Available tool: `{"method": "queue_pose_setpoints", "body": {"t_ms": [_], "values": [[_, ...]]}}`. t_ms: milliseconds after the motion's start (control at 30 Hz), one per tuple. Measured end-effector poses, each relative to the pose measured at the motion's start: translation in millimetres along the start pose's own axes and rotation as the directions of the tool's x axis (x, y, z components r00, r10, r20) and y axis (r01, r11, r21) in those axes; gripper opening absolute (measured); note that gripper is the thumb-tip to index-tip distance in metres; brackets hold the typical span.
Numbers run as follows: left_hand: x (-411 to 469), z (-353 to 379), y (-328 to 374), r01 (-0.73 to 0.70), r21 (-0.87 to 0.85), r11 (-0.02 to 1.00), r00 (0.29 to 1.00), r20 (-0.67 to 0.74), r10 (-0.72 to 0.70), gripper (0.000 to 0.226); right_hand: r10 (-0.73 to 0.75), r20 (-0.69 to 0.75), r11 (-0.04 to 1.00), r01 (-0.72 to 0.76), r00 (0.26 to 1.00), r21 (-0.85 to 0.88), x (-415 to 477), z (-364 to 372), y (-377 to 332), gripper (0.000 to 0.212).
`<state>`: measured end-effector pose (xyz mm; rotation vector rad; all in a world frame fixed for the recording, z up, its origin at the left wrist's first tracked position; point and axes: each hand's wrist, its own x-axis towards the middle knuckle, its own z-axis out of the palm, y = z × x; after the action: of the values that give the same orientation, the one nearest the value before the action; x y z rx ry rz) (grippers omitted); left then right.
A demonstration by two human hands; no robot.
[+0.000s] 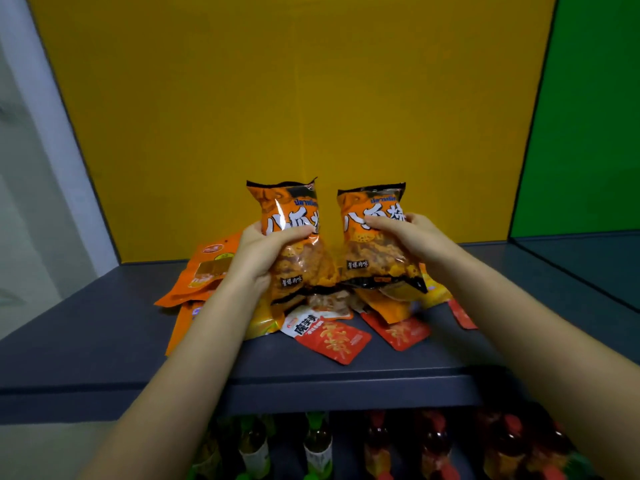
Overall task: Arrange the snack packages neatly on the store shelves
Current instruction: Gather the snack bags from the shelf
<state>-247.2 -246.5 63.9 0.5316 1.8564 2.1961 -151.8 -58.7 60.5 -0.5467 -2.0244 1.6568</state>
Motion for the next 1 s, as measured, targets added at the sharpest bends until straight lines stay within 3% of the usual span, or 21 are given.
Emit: {"method": "queue_pose_setpoints", "body": {"t_ms": [100,267,533,733,900,1000], "values": [[0.1,34.5,1.6,0.049,-0.062,0.997,0.995,0.094,-0.043,0.047,0.031,-0.055,0.999,-0.032,0.998,-0.008,-8.5,-37.0,4.1,0.068],[-9.8,117.2,-10.1,0.114,-0.043,0.992,0.958,0.269,-0.099,0.042,0.098,-0.17,0.995,-0.092,0.981,0.041,-39.4,-126.9,18.2,0.066],[-58.6,284.1,-31.8,0.212,0.031,0.977,0.831,0.52,-0.197,0.07,0.174,-0.365,0.985,-0.156,0.915,0.077,-116.2,-294.0,38.9,0.047],[-108.9,402.3,-54.2,0.244,0.053,0.968,0.741,0.633,-0.222,0.024,0.175,-0.468,0.984,-0.168,0.866,0.058,-164.9,-412.7,58.4,0.051],[-148.9,490.9,-81.8,0.29,0.041,0.956,0.692,0.681,-0.239,0.038,0.202,-0.511,0.979,-0.178,0.836,0.095,-199.7,-491.8,87.8,0.047],[-166.1,538.8,-87.3,0.303,0.049,0.952,0.658,0.711,-0.246,0.035,0.211,-0.547,0.978,-0.174,0.81,0.119,-213.9,-536.2,96.2,0.045]]}}
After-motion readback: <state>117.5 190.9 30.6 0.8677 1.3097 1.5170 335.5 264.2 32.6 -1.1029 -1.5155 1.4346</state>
